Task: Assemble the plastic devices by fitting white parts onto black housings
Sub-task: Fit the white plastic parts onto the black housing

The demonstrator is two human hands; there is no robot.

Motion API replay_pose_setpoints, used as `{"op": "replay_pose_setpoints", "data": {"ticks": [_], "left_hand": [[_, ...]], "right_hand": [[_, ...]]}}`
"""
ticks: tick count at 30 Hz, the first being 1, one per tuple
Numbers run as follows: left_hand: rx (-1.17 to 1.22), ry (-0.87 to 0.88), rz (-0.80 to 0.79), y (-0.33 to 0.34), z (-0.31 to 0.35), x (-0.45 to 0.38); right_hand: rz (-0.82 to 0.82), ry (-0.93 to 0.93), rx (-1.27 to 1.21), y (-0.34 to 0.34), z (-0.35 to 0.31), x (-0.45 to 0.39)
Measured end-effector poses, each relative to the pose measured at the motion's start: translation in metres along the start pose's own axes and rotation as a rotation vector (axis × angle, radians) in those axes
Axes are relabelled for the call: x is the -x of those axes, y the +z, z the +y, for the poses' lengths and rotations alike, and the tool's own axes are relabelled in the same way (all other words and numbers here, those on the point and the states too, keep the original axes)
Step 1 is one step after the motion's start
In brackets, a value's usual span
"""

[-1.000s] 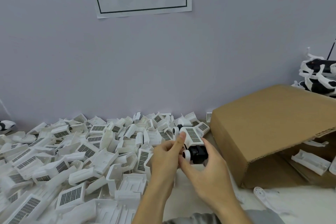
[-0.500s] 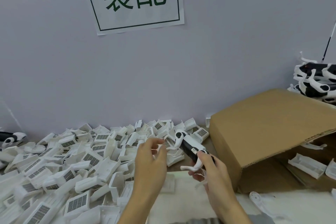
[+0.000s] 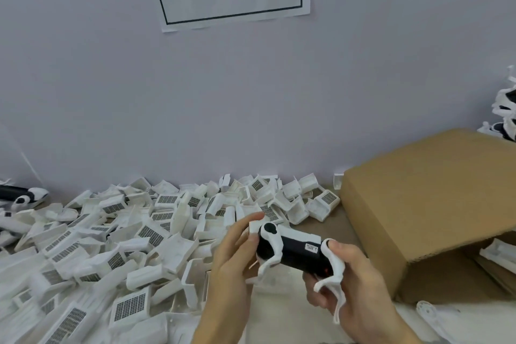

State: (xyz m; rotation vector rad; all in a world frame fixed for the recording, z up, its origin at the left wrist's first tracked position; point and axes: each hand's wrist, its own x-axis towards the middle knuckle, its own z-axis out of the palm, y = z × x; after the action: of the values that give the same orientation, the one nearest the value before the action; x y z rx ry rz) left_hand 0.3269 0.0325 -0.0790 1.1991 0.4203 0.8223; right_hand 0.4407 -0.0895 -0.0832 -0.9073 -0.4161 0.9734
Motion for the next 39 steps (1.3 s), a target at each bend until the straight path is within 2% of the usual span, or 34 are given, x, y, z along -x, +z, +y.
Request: {"op": "replay_pose_setpoints", "data": {"ticks": [7,14,21,25,31,39], "left_hand": [[0.028,-0.023,0.037,-0.007,-0.008,-0.004],[0.041,-0.054,0.001,-0.006,-0.009,-0.005],[0.167,-0.140,-0.016,0.005,-0.009,-0.002],[0.163,-0.121,-0.005,0.006,-0.010,-0.003],[0.170,-0.107,0.107,0.008,-0.014,-0.006],[0.170,-0.104,0.190,0.008,-0.016,-0.008]], "right_hand": [[-0.003,0.042,-0.026,-0.006,0.003,-0.006],[0.007,-0.017,0.043,-0.014,0.005,-0.007],[0.043,-0.069,-0.048,-0.018,-0.001,-0.001],[0.029,-0.081,-0.010,-0.020,-0.005,0.000],[-0.047,-0.100,-0.060,-0.020,-0.006,0.001],[-0.236,-0.097,-0.105,-0.021,-0.003,0.003]]}}
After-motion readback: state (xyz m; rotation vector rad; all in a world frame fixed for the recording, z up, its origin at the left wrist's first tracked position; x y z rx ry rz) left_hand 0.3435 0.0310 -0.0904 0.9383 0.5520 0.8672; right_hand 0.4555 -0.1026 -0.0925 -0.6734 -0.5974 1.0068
